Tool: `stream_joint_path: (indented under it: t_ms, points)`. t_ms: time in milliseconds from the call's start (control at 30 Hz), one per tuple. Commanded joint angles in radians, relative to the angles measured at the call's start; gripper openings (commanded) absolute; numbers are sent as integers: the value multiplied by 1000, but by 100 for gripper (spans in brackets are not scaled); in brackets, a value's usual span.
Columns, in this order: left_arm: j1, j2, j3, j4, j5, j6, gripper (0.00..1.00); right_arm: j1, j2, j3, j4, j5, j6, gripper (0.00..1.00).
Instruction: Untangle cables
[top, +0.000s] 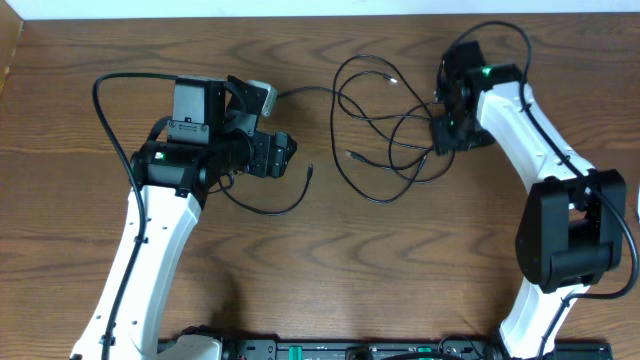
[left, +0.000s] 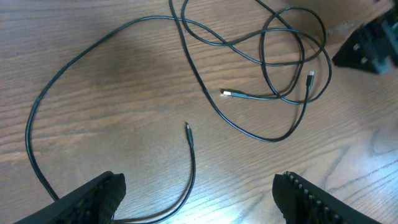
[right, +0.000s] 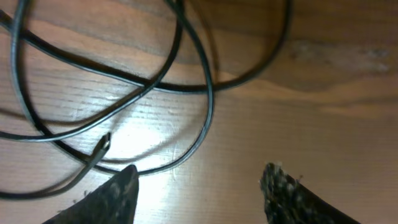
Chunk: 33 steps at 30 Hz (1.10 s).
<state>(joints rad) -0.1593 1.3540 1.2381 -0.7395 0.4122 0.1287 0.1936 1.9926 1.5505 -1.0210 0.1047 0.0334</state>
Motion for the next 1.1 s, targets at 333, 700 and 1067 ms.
stream_joint_path:
  t_ms: [333,700,1067]
  points:
    - [-2,-2,6,0,-2,-2,81,0,-7,-227,233,-6,105,45]
    - [-2,-2,6,0,-2,-1,82,3,-7,-320,351,-10,176,1]
    - [-2,-2,6,0,-2,2,81,4,-166,191,61,-42,143,1]
